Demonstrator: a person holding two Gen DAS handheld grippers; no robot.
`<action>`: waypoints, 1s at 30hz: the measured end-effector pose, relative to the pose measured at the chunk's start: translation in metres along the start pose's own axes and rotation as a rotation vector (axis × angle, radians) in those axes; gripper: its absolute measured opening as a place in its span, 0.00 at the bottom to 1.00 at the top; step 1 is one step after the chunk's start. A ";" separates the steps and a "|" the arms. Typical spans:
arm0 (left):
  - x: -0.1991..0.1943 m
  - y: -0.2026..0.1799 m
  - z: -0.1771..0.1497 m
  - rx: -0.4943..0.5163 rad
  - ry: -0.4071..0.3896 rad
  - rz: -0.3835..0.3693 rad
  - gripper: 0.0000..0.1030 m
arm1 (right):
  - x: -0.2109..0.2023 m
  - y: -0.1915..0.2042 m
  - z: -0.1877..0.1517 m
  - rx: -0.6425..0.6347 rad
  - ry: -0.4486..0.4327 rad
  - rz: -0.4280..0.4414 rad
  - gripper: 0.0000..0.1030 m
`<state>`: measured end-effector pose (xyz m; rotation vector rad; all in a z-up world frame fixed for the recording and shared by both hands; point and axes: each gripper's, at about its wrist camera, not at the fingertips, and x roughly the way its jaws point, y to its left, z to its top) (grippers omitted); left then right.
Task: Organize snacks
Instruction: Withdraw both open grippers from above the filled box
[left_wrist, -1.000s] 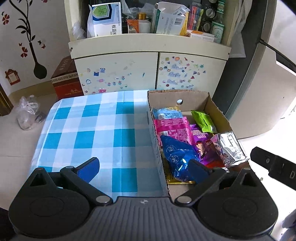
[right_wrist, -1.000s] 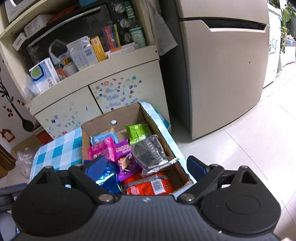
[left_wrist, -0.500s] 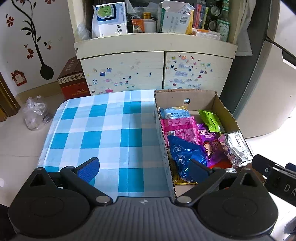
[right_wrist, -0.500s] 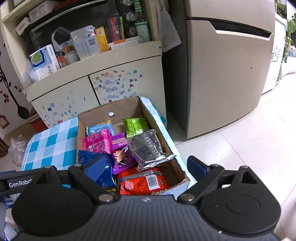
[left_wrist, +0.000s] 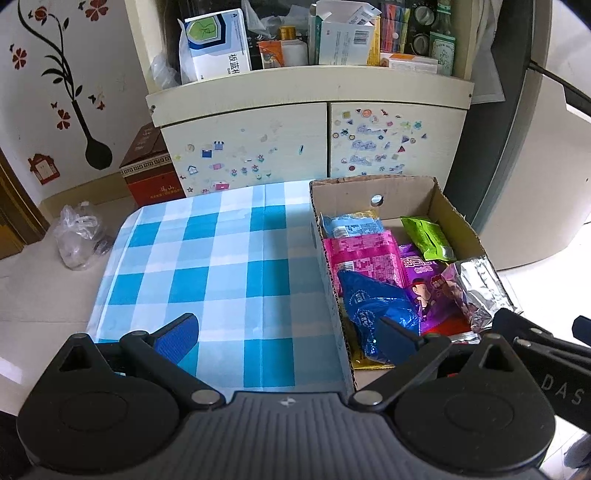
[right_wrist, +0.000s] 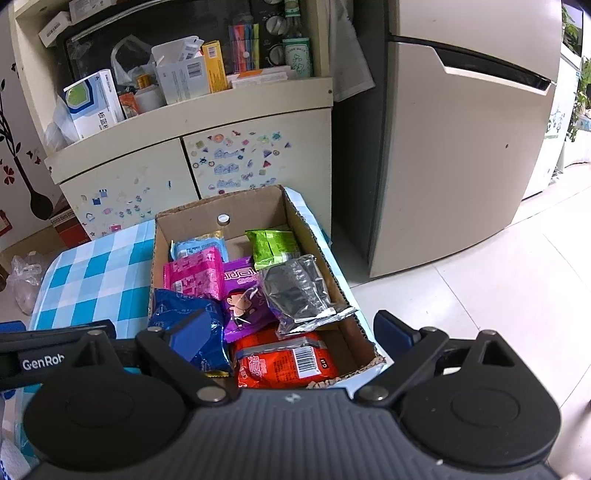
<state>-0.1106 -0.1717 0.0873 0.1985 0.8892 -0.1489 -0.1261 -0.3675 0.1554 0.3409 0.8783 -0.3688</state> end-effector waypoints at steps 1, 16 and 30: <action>0.001 0.000 0.000 0.000 0.002 0.002 1.00 | 0.000 0.000 0.000 0.003 0.001 0.001 0.92; 0.006 -0.002 0.002 0.010 0.006 0.018 1.00 | 0.005 0.001 0.001 0.006 0.008 -0.009 0.92; 0.009 0.002 0.003 0.005 0.023 0.012 1.00 | 0.007 0.004 0.000 0.001 0.012 -0.010 0.92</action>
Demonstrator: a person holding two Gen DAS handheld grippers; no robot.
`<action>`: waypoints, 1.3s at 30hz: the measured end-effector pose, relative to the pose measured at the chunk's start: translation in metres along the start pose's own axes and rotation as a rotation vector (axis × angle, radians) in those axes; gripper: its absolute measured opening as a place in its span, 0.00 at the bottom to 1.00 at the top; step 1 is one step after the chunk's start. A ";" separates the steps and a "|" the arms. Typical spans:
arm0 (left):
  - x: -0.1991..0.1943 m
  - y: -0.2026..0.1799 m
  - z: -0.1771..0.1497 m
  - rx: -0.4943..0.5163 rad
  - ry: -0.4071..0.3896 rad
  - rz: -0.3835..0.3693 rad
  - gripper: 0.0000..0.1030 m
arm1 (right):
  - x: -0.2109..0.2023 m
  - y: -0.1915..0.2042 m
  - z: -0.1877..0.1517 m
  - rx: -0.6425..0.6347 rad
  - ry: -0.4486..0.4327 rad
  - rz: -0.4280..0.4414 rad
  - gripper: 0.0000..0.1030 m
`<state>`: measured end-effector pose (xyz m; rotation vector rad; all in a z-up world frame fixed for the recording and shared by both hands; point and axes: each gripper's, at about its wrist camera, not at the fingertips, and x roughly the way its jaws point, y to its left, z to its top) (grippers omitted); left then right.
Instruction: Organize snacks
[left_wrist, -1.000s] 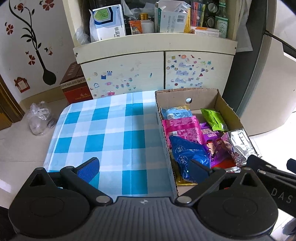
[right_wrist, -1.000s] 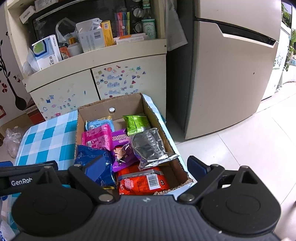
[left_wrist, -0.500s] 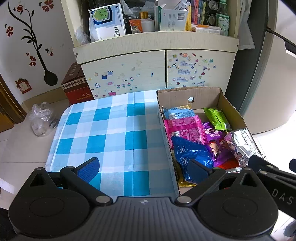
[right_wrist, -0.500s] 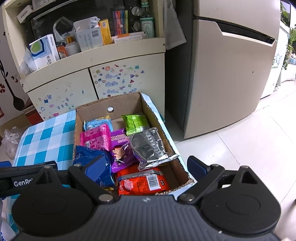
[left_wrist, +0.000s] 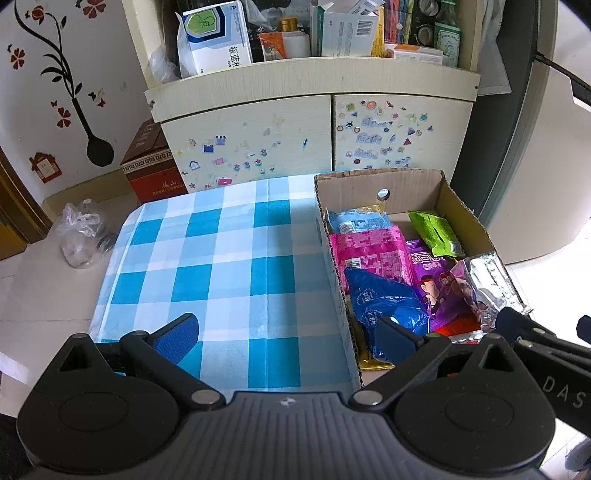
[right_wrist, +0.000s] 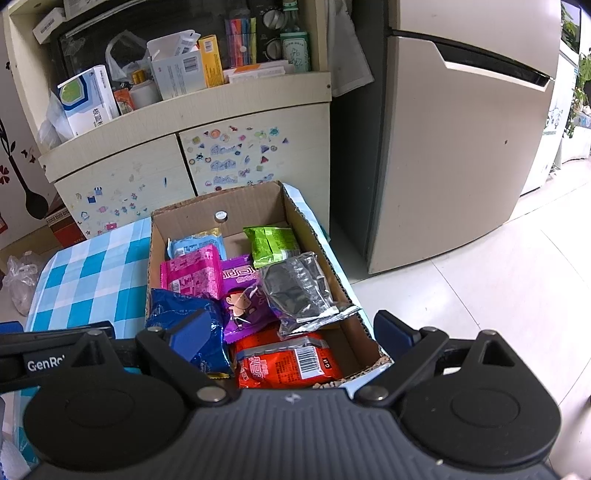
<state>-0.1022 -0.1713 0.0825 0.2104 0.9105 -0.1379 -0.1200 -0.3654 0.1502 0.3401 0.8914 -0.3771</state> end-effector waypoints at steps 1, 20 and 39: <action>0.000 0.000 0.000 -0.001 0.001 0.000 1.00 | 0.000 0.000 0.000 -0.001 0.000 0.000 0.92; -0.003 0.013 -0.006 -0.004 0.021 0.011 1.00 | 0.000 0.009 -0.004 -0.016 0.001 0.045 0.92; -0.005 0.072 -0.042 -0.044 0.055 0.035 1.00 | -0.009 0.059 -0.041 -0.107 -0.004 0.101 0.92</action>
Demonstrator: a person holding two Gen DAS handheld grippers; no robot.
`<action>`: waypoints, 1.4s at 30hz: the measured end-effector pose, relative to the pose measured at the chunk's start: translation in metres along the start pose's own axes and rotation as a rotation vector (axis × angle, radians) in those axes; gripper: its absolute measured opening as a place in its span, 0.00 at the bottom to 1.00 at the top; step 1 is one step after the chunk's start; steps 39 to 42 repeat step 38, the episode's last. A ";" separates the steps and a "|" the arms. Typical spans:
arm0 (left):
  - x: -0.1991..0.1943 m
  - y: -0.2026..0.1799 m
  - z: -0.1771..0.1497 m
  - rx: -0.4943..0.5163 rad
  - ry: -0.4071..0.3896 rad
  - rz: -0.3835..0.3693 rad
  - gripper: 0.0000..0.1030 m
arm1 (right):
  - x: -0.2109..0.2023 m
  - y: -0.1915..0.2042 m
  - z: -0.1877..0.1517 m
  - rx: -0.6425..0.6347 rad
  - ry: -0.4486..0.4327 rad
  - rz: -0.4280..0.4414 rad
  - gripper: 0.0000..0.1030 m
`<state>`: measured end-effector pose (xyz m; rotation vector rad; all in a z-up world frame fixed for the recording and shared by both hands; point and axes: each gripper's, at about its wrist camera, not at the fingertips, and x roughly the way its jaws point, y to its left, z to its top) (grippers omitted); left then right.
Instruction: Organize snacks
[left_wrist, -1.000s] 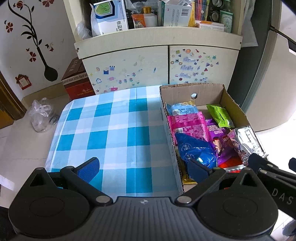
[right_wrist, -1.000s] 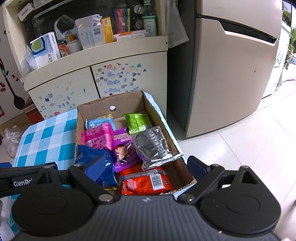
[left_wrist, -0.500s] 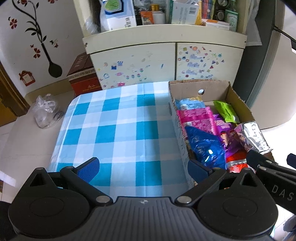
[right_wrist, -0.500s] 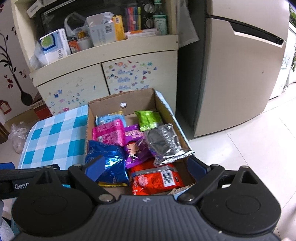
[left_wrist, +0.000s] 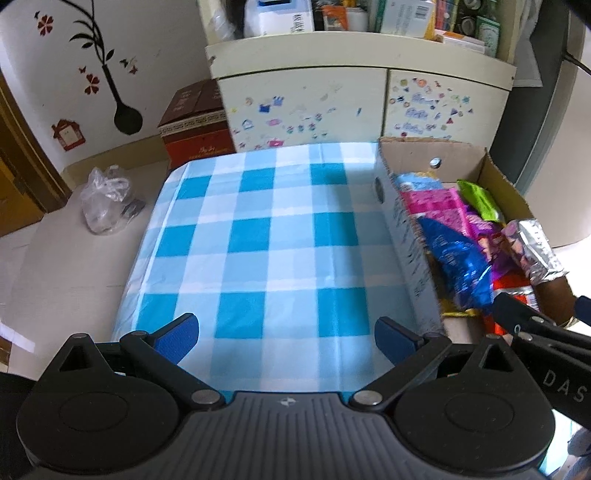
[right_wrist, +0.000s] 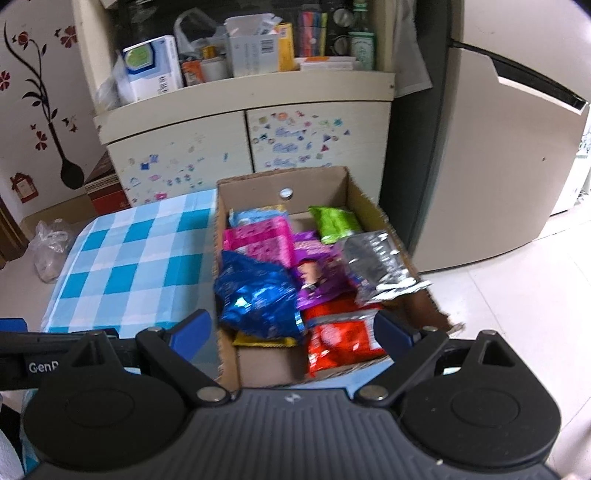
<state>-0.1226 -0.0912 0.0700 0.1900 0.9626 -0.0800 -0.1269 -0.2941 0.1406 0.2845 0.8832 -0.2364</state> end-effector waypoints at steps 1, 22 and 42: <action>0.000 0.005 -0.002 -0.005 -0.003 0.004 1.00 | 0.000 0.004 -0.002 -0.005 0.000 0.013 0.92; 0.002 0.105 0.017 -0.047 -0.133 -0.020 1.00 | 0.044 0.132 -0.058 -0.351 0.088 0.231 0.92; 0.050 0.125 0.030 -0.036 -0.078 -0.025 1.00 | 0.120 0.165 -0.067 -0.394 0.100 0.209 0.96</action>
